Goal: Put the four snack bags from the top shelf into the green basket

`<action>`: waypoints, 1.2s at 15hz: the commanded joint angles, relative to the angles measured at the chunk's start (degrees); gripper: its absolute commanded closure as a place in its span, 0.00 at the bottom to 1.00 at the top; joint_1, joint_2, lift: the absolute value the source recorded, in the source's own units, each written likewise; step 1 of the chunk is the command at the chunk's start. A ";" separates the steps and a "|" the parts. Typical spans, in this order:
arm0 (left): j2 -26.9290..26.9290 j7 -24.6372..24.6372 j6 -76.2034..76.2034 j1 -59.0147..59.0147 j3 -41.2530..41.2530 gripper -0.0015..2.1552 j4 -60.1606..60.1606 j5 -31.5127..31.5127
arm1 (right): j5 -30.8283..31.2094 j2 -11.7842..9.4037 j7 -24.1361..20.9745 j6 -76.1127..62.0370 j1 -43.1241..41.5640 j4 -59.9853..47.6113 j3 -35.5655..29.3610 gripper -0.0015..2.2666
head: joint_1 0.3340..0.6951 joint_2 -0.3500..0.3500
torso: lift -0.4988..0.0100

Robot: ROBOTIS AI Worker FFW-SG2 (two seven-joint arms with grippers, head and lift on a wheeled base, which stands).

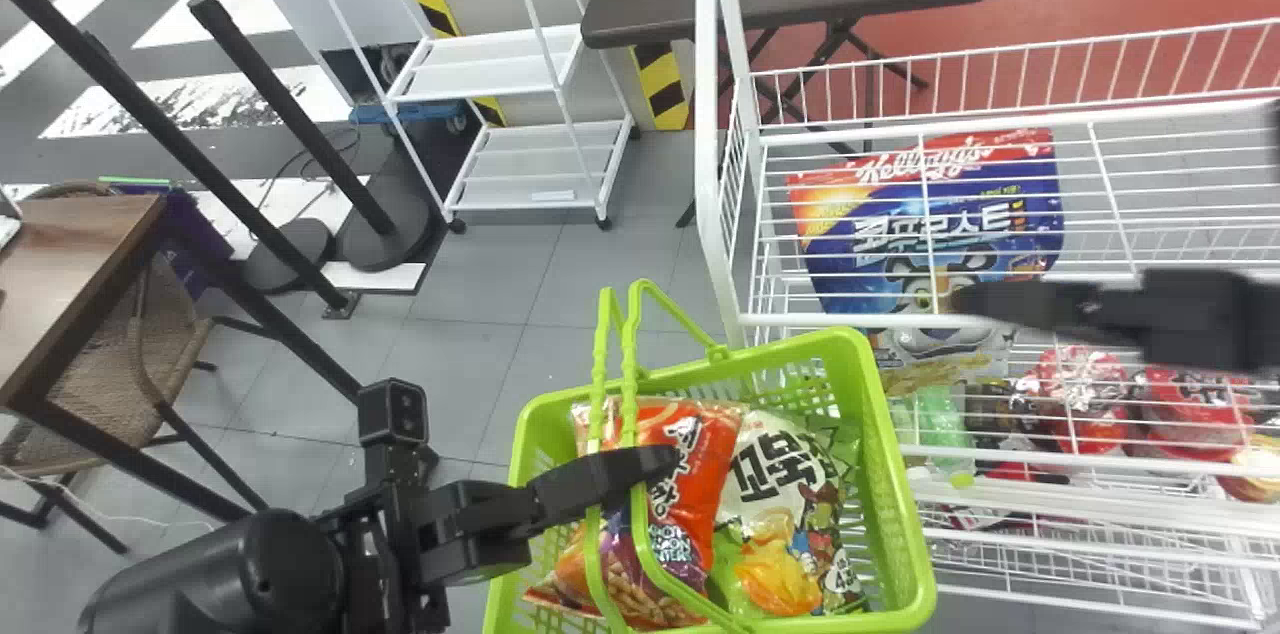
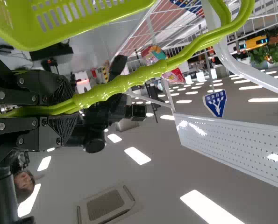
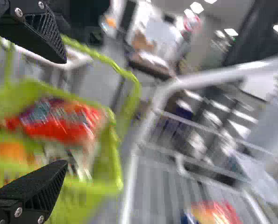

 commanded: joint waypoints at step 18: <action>0.44 -0.57 -0.17 -0.23 -0.10 1.00 1.34 -0.17 | 43.06 -1.95 -11.49 -39.28 -25.66 41.47 -6.92 0.21 | 1.00 0.23 | 0.98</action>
